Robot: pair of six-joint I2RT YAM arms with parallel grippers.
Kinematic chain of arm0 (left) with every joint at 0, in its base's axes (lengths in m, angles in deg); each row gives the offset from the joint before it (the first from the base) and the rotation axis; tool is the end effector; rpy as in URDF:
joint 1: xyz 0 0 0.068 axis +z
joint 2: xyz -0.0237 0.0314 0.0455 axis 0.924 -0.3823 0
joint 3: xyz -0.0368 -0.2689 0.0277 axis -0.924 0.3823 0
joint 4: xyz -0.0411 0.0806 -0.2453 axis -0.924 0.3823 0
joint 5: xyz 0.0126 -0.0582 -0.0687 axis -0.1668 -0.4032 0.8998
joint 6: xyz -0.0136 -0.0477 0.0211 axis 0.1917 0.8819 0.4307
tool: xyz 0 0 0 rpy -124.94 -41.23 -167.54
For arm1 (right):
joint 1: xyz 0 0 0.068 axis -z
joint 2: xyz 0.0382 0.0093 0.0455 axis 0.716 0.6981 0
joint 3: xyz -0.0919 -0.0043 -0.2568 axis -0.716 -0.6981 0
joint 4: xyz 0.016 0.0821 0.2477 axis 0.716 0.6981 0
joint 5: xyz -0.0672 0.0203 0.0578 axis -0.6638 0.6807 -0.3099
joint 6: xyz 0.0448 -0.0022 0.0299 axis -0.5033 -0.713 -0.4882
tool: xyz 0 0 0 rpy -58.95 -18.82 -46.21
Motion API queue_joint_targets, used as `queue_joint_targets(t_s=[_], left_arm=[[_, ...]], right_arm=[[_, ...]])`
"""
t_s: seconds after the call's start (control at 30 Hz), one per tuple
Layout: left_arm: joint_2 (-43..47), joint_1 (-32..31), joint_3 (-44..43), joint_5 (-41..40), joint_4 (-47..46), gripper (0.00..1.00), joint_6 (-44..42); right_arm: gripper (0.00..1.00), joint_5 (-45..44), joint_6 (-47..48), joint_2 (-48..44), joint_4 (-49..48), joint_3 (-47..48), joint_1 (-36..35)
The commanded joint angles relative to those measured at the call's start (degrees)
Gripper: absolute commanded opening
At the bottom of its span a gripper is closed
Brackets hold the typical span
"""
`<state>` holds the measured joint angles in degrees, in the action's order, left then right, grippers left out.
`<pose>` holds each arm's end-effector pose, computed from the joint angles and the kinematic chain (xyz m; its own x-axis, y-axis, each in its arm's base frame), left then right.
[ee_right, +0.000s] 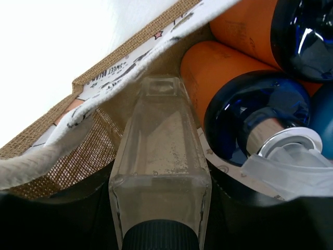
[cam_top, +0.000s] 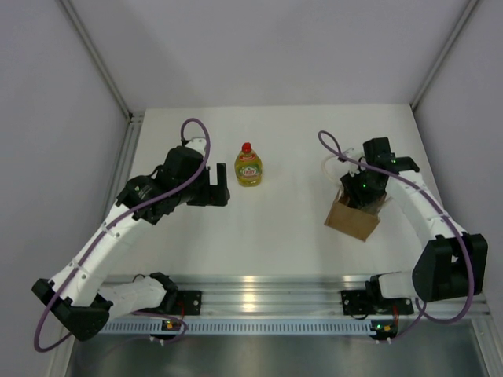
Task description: Take the personal care products out of the canvas bag
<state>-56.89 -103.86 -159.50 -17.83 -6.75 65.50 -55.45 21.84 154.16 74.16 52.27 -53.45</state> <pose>0.1674 -0.1164 0.3825 -0.7320 -0.0159 -0.6811 0.1900 0.9553 -0.2264 0.2537 0.0366 0.2653 -0.7864 -0.4958 -0.3683 -0.5006 0.8610 -0.0903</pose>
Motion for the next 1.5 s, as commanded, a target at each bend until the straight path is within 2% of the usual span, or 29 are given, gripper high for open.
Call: queue_joint_targets(t_s=[0.0,0.03,0.2,0.23,0.27,0.5,0.8,1.13,1.47], left_arm=[[-0.4,-0.1,-0.5,-0.8,-0.7,0.98,-0.6],[-0.4,-0.1,-0.6,-0.8,-0.7,0.98,-0.5],[-0.2,-0.1,-0.6,-0.9,-0.6,0.98,-0.4],[-0.2,-0.1,-0.6,-1.0,-0.6,0.98,-0.4],[-0.1,-0.1,-0.6,-1.2,-0.7,0.98,-0.5],[0.2,-0.1,-0.5,-1.8,-0.6,0.98,-0.2],[0.7,-0.1,-0.8,-2.3,-0.6,0.98,0.0],[0.3,-0.1,-0.9,-2.5,-0.6,0.98,0.2],[0.6,-0.1,-0.5,-3.0,-0.6,0.98,0.7]], right_arm=[[0.38,-1.4,-2.1,-1.9,-3.2,-0.4,1.2],[0.3,-1.4,-2.6,-2.1,-3.5,-0.4,1.2],[0.14,-0.2,-3.9,-4.0,-4.1,0.8,1.2],[0.05,-0.1,-4.7,-4.1,-4.2,1.8,1.3],[0.0,0.0,-5.2,-4.5,-4.1,2.4,1.2],[0.0,-2.6,-11.6,-6.8,-4.0,7.1,1.2],[0.0,-3.4,-14.7,-8.9,-2.4,9.7,1.2],[0.0,-3.3,-18.8,-7.6,9.8,22.6,1.3],[0.0,-1.9,-22.3,-9.4,13.7,32.5,1.3]])
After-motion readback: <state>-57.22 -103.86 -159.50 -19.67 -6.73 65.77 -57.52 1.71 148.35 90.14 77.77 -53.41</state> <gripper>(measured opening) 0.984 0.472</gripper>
